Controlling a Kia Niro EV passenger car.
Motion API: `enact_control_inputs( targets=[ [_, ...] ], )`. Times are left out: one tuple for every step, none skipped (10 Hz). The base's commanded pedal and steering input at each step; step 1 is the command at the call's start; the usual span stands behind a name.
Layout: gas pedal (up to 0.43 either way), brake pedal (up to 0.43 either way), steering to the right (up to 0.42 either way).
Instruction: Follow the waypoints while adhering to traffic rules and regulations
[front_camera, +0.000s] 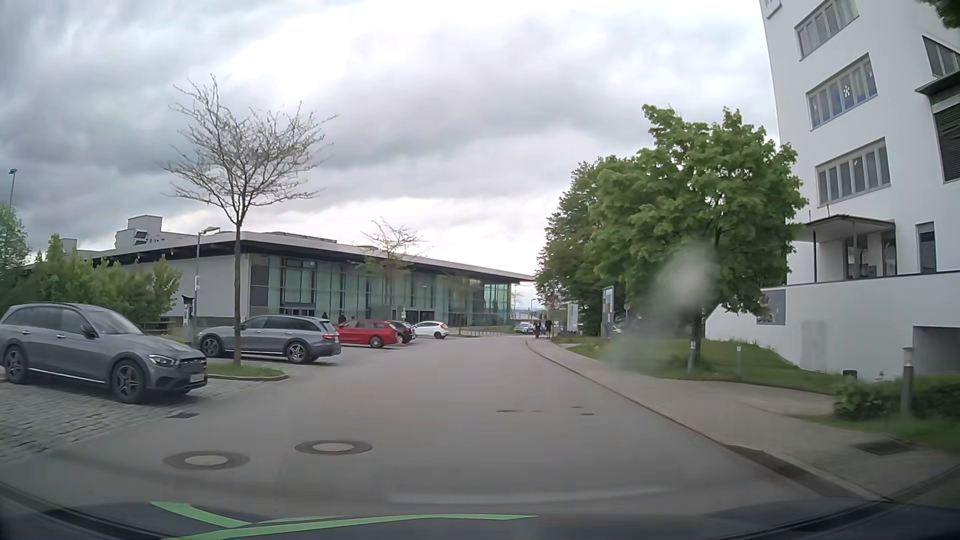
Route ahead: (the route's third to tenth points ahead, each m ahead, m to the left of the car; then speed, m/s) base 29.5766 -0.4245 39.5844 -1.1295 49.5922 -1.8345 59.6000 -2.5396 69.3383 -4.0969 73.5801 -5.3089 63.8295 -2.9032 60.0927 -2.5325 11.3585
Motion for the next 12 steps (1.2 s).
enact_control_inputs(
  targets=[
    [0.0,0.0,0.008],
    [0.0,0.0,0.008],
    [0.0,0.0,0.007],
    [0.0,0.0,0.005],
    [0.0,0.0,0.005],
    [0.0,0.012,0.005],
    [0.0,0.049,0.005],
    [0.0,0.085,0.005],
    [0.0,0.091,0.005],
    [0.0,0.085,0.005],
    [0.0,0.091,0.006],
    [0.0,0.098,0.006]
  ],
)
